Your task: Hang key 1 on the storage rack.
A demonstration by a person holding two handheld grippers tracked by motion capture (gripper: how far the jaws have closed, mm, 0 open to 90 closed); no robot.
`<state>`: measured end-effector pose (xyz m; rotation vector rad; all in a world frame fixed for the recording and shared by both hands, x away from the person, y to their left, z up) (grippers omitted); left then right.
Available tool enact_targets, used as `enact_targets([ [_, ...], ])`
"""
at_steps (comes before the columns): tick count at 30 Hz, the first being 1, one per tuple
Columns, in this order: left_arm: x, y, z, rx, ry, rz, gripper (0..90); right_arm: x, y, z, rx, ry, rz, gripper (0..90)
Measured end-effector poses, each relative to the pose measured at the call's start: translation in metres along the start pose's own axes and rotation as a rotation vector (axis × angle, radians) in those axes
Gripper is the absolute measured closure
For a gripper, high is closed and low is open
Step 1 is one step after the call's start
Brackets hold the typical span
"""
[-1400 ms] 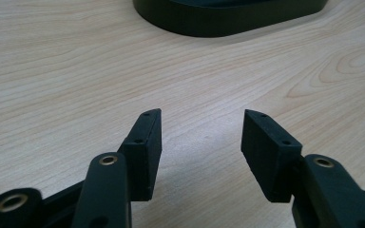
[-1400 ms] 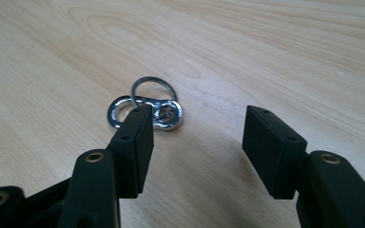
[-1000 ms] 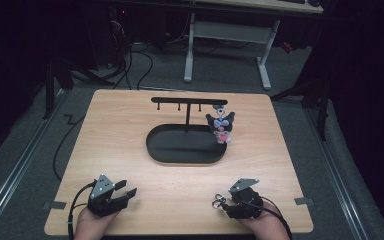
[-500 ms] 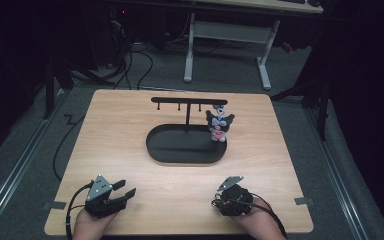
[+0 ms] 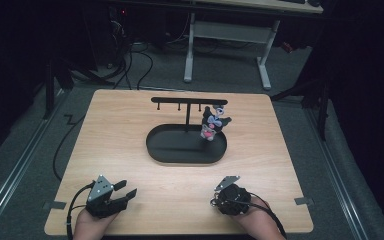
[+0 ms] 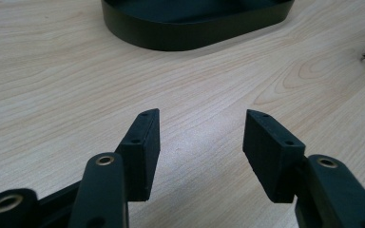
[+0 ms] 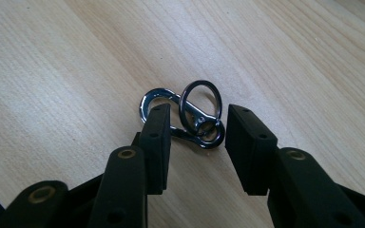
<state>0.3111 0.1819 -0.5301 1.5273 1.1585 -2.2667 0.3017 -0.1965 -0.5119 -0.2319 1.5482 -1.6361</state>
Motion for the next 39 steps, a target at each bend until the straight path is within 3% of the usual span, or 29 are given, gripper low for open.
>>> enact_targets([
  [20, 0.001, 0.001, 0.002, 0.008, 0.008, -0.005, 47.5, 0.008, -0.006, 0.022, 0.002, 0.111, 0.013, 73.4],
  [25, 0.001, 0.001, 0.001, 0.009, 0.008, -0.006, 47.4, 0.010, -0.006, 0.029, -0.026, 0.154, 0.018, 75.2],
  [39, 0.001, 0.001, 0.000, 0.008, 0.008, -0.006, 47.2, 0.006, -0.006, 0.033, -0.103, 0.182, 0.013, 81.7],
])
Point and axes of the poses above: each handheld gripper's, and its own axes: y roughly forward along the jaws, x roughly out of its underside, z roughly to its right, the point moved 2 cm from there along y, roughly forward along the jaws, and after that the axes turned 6 degrees about x, right-handed, at the moved point
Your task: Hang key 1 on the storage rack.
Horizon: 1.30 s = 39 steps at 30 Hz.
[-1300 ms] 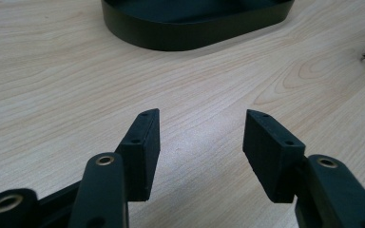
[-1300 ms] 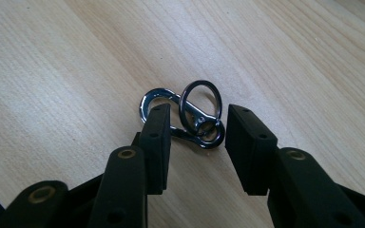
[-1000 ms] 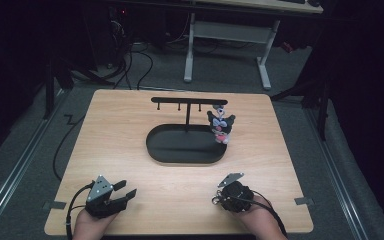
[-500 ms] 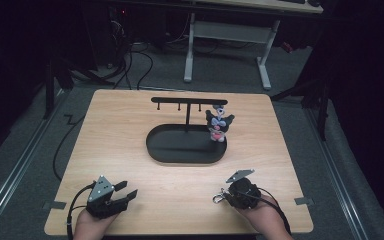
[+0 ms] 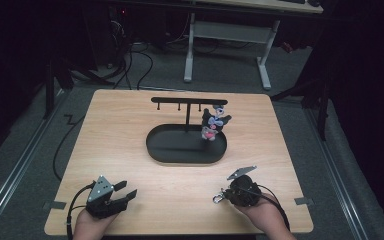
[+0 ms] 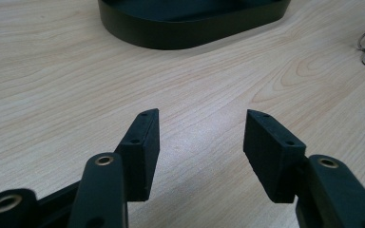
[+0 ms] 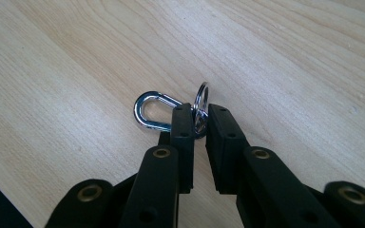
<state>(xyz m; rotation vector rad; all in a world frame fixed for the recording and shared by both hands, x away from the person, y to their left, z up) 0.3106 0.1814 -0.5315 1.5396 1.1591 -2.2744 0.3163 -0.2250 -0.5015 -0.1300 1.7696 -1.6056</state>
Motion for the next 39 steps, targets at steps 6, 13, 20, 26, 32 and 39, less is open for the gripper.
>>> enact_targets([
  [6, 0.000, 0.000, 0.000, 0.000, 0.004, -0.001, 47.1, -0.007, 0.001, 0.003, -0.011, 0.004, -0.052, 82.5],
  [13, 0.001, 0.001, -0.001, 0.003, 0.000, -0.001, 47.0, -0.010, 0.004, 0.011, -0.068, 0.047, -0.106, 86.0],
  [20, 0.000, 0.002, 0.000, 0.005, 0.011, -0.006, 46.9, -0.019, 0.004, 0.011, -0.064, 0.023, -0.171, 88.1],
  [26, 0.000, 0.001, -0.001, 0.005, 0.008, -0.003, 46.9, -0.026, 0.007, 0.011, -0.079, 0.015, -0.206, 88.1],
  [32, 0.000, 0.000, -0.001, 0.004, 0.009, 0.000, 46.9, -0.030, 0.009, 0.011, -0.082, 0.015, -0.238, 88.0],
  [39, 0.000, -0.001, -0.002, 0.005, 0.006, 0.001, 46.9, -0.031, 0.012, 0.013, -0.080, -0.003, -0.240, 88.9],
])
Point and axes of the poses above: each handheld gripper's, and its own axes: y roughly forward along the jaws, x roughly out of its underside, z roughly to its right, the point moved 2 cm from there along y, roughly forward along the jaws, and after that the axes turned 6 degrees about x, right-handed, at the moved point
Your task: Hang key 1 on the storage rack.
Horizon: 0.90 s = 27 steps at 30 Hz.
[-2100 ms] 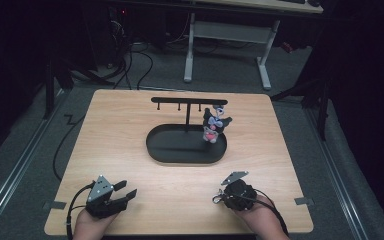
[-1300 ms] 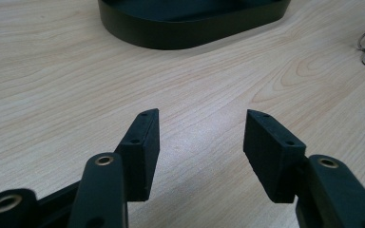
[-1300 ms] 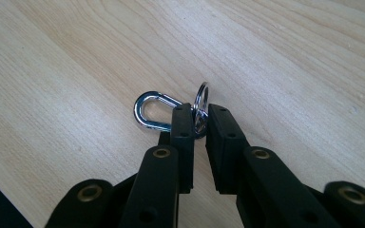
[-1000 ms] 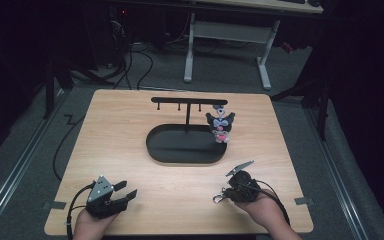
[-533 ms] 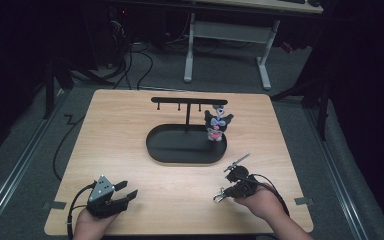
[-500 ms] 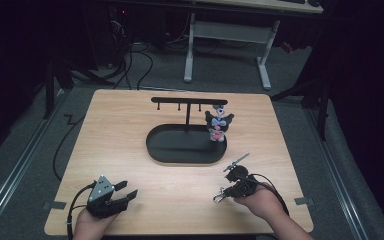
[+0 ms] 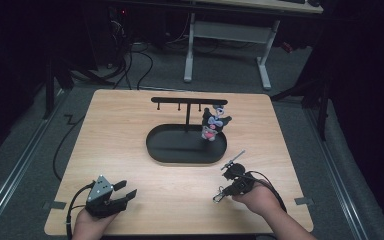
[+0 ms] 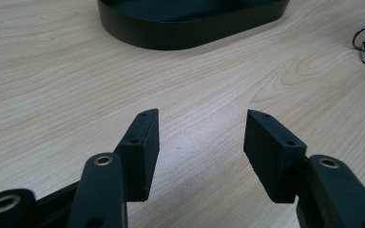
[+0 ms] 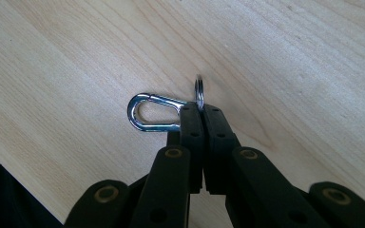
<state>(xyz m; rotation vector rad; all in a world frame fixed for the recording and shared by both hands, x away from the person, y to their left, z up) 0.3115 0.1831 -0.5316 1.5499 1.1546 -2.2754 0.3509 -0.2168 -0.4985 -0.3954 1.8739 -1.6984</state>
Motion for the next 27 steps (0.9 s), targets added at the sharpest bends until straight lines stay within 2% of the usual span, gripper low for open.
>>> enact_targets([
  [6, 0.000, 0.000, 0.000, 0.000, 0.003, -0.001, 46.9, 0.000, -0.002, -0.003, 0.012, -0.006, -0.008, 89.3],
  [8, 0.000, 0.001, 0.000, -0.001, 0.003, -0.001, 46.8, 0.000, -0.006, -0.002, 0.006, -0.027, 0.010, 89.3],
  [13, 0.000, 0.000, 0.000, -0.001, 0.002, 0.003, 46.7, 0.000, -0.017, -0.003, -0.008, -0.002, 0.015, 89.3],
  [15, 0.000, 0.000, 0.000, -0.001, 0.003, 0.003, 46.7, -0.001, -0.020, -0.002, -0.007, -0.032, 0.033, 89.3],
  [22, 0.000, 0.000, 0.001, 0.000, 0.007, 0.003, 46.4, -0.005, -0.037, -0.005, -0.011, -0.023, 0.062, 89.3],
  [27, 0.000, 0.000, 0.001, 0.000, 0.008, 0.004, 46.3, -0.010, -0.047, -0.005, 0.002, -0.037, 0.077, 89.4],
])
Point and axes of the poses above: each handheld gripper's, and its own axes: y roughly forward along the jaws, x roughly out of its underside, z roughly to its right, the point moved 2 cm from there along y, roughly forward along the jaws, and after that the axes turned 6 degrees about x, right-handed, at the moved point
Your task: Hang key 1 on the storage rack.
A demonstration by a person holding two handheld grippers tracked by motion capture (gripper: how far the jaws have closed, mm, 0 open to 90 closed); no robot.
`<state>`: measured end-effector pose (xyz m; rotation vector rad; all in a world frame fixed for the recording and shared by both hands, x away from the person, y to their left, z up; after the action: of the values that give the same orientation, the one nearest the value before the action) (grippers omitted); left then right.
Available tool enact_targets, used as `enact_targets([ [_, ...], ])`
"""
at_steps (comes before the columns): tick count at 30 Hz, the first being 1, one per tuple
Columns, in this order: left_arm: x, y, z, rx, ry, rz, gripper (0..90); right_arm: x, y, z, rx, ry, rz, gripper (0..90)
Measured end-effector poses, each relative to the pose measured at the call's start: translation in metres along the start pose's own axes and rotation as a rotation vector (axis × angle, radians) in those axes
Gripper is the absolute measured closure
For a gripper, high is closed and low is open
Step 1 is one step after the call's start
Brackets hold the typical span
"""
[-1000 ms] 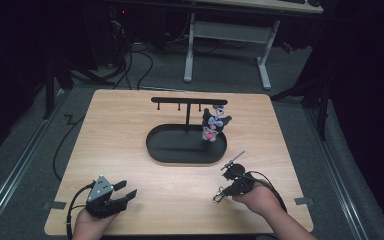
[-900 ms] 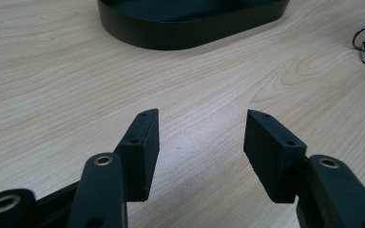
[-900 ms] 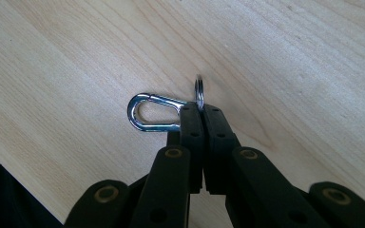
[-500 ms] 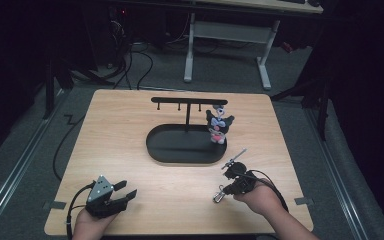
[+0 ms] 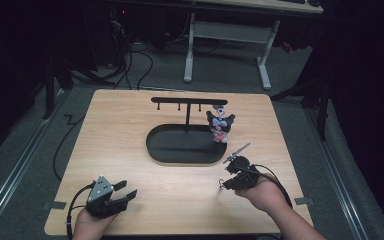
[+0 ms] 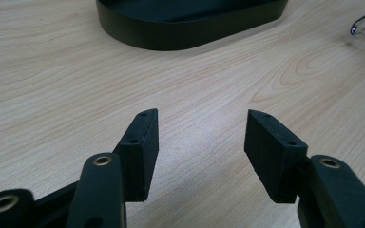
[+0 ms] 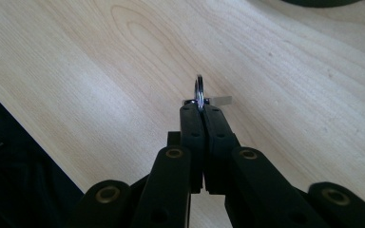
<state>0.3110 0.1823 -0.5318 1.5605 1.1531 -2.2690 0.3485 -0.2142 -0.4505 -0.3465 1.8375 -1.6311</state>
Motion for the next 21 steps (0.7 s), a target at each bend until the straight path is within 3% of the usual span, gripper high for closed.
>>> enact_targets([
  [15, 0.000, -0.001, 0.000, 0.000, 0.000, 0.004, 46.2, -0.021, -0.027, 0.008, 0.012, 0.003, 0.024, 89.2],
  [21, 0.000, -0.001, 0.000, -0.001, -0.005, 0.007, 46.1, -0.035, -0.038, 0.009, 0.024, -0.019, 0.022, 89.2],
])
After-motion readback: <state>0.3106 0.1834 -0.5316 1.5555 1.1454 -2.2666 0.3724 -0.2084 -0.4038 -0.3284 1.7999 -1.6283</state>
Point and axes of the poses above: each handheld gripper's, and its own axes: y roughly forward along the jaws, x roughly out of its underside, z roughly to its right, the point moved 2 cm from there along y, roughly forward along the jaws, and after that the axes turned 6 degrees about x, right-handed, at the moved point
